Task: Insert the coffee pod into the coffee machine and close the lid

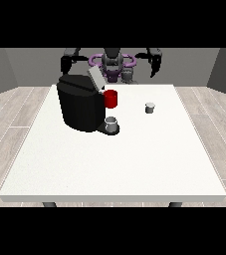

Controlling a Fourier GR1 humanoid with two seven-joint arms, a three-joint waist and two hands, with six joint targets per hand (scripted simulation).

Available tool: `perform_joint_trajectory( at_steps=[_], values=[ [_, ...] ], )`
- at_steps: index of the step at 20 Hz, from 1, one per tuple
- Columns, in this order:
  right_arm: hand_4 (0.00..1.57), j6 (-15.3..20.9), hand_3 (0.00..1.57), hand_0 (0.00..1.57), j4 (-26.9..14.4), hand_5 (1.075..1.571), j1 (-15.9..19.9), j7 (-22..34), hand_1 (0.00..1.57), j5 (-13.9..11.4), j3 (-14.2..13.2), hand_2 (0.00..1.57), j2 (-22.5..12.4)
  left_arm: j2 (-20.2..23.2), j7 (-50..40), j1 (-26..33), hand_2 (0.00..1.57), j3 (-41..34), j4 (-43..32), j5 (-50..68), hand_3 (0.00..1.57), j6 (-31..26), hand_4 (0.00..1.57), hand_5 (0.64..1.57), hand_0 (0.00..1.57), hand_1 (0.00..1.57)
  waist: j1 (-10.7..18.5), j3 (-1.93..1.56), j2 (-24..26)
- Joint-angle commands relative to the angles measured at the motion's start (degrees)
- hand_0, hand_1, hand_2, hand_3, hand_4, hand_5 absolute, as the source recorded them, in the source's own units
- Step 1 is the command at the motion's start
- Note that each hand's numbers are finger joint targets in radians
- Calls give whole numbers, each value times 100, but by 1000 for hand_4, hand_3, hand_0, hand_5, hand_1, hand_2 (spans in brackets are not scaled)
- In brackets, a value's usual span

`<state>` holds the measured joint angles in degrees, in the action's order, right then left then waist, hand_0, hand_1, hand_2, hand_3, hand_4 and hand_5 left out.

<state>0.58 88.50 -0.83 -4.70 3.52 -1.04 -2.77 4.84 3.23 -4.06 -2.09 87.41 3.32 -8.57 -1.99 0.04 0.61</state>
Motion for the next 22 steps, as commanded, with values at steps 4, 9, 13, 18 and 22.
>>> perform_joint_trajectory(
  at_steps=[4,9,13,18,22],
  values=[
    [358,-101,0,0,-78,1571,116,-77,0,224,-188,0,-24,326,385,-51,0,80,-378,-513,0,-177,617,1571,0,0,-48,-4,-28],
    [302,-308,0,0,-30,1571,42,-337,0,153,-114,0,-146,1054,111,-364,0,-316,-883,-861,0,-152,330,1571,0,0,-341,-4,-339],
    [386,-438,0,0,-434,1571,586,-687,0,337,-355,0,-197,1113,-58,-1097,0,-289,-1220,-1093,0,-95,0,1571,0,0,-368,-5,-759],
    [430,348,0,0,-108,1571,705,-462,0,-365,282,0,264,1630,330,-1359,0,-261,-1947,-1886,0,158,0,1571,0,0,-626,0,-1238],
    [482,-12,0,0,-443,1571,1197,-329,0,-50,-110,0,-45,1786,152,-1699,0,-79,-2180,-2411,0,355,0,1571,0,0,-641,-4,-1518]
  ],
)
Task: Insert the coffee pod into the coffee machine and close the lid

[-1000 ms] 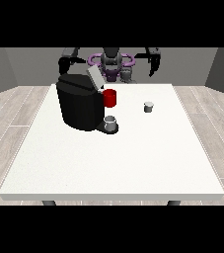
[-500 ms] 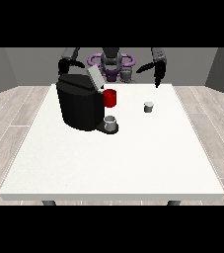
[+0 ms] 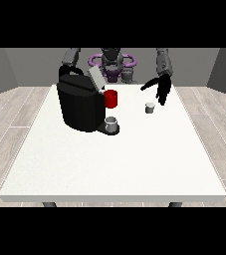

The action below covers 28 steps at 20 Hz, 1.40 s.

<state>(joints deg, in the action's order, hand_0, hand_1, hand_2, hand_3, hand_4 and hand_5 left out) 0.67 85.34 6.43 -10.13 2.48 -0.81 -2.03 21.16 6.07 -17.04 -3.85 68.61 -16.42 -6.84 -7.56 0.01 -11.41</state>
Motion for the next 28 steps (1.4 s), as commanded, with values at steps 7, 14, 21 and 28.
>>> perform_joint_trajectory(
  at_steps=[7,14,21,28],
  values=[
    [518,20,0,0,-99,1571,524,148,0,-7,-152,0,-151,603,333,-943,0,-154,-1661,-666,0,-2,0,1571,0,0,-278,1,-595],
    [258,171,0,0,-273,1571,620,-129,0,-192,-48,0,-2,793,463,-1462,0,-44,-2485,-1048,0,-138,0,1571,0,0,-311,1,-872],
    [386,236,0,0,-756,1571,920,-307,0,-66,-330,0,-4,587,257,-1846,0,52,-2759,-1264,0,-188,0,1571,0,0,-253,-2,-883],
    [403,428,0,0,-514,1571,679,-28,0,-257,-109,0,111,596,707,-1723,590,90,-3186,-1480,375,-97,0,1571,0,0,-285,3,-760]
  ],
)
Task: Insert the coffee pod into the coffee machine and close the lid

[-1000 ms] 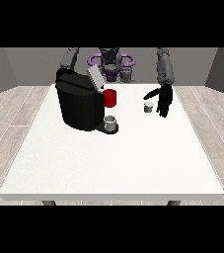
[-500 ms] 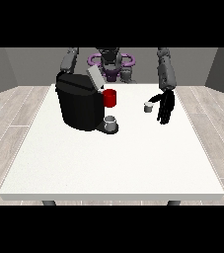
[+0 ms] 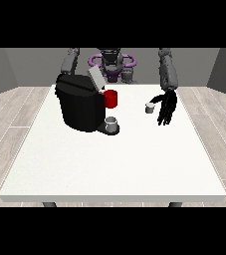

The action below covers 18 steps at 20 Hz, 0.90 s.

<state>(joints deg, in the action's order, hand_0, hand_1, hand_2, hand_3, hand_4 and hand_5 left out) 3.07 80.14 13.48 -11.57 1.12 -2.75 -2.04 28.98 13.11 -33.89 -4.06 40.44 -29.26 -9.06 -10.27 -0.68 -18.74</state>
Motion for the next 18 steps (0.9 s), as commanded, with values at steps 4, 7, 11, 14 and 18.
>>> perform_joint_trajectory(
  at_steps=[4,7,11,14,18],
  values=[
    [379,157,0,0,-206,1571,246,246,0,-26,-36,0,40,-308,-15,-276,1180,190,-333,-364,1011,235,0,1571,1124,1124,33,71,133],
    [324,92,0,0,-349,1571,201,-210,0,-49,-13,0,83,-293,83,-337,1138,209,-352,-531,1114,543,0,1571,1072,1072,-81,70,-179],
    [292,81,0,0,-325,1571,-3,199,0,-117,93,0,40,-636,-59,-93,1222,448,-330,-716,1091,564,0,1571,1207,1207,-136,70,359],
    [365,28,0,0,-462,1571,-162,-89,0,-16,20,0,67,-702,-52,-17,1250,493,-318,-775,1097,541,73,1571,1262,1262,-133,68,478],
    [412,-28,0,0,-690,1571,163,-134,0,115,-223,0,-89,-690,15,-264,1324,425,-314,-753,1151,417,57,1571,1324,1324,-27,68,308]
  ],
)
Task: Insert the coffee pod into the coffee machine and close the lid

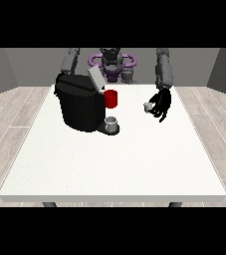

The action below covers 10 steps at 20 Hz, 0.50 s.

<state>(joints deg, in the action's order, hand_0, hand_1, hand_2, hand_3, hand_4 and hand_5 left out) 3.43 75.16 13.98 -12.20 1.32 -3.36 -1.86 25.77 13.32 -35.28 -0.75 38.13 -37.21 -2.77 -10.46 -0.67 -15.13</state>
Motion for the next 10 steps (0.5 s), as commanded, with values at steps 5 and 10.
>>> perform_joint_trajectory(
  at_steps=[5,10],
  values=[
    [397,-48,0,0,16,1571,-52,107,0,60,-2,0,-28,-240,342,-52,1262,-8,-438,-146,1182,137,323,1571,1151,1151,-55,71,9],
    [290,-152,0,0,-529,1571,-30,-194,0,321,-353,0,-186,-431,599,-124,1523,39,-76,-10,1427,-216,706,1571,1557,1557,272,67,346]
  ],
)
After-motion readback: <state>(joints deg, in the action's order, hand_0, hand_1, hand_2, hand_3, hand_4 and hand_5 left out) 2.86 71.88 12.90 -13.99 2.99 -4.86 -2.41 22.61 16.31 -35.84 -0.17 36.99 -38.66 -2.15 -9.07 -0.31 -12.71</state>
